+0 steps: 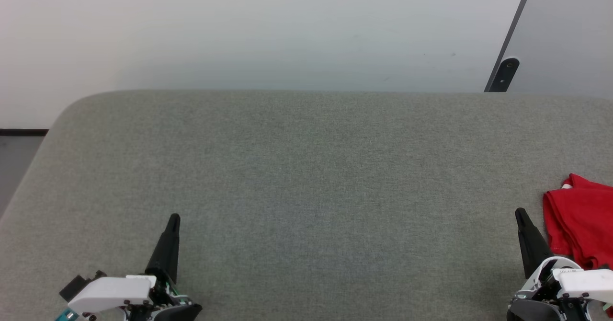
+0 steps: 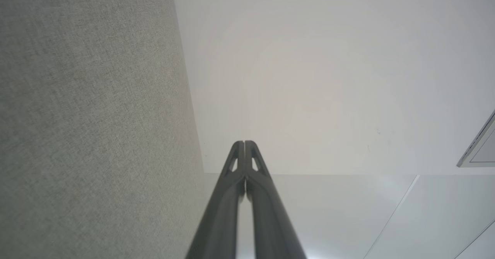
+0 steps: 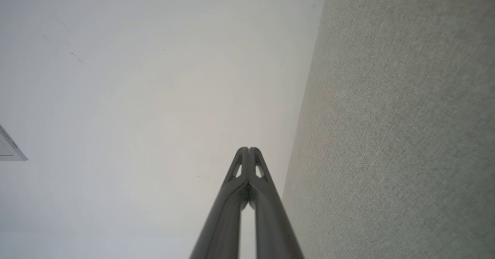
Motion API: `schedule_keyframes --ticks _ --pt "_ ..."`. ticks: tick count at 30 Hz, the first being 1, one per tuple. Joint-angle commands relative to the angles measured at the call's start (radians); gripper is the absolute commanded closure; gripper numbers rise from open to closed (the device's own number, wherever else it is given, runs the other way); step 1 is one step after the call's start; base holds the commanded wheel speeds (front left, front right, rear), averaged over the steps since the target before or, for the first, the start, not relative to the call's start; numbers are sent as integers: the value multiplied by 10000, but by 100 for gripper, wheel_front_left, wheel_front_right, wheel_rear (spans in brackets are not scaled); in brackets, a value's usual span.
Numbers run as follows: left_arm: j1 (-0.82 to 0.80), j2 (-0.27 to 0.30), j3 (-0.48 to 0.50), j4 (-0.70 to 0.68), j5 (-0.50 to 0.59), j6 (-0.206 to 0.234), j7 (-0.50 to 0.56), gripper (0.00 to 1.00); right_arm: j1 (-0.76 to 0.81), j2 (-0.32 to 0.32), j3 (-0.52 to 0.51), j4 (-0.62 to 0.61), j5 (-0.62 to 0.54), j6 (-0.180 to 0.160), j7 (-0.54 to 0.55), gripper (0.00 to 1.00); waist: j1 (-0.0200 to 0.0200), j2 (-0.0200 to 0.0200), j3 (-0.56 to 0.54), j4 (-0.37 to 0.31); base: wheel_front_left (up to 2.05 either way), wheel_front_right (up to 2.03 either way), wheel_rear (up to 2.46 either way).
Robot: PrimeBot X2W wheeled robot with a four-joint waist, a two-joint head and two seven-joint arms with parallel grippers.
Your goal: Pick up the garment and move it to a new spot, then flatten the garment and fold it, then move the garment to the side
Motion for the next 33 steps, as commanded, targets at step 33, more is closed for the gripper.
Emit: schedule_keyframes --ticks 33 --pt "-102 -31 53 14 57 -47 29 100 -33 28 -7 3 45 -3 -24 100 0 0 0 0 0 0 0"
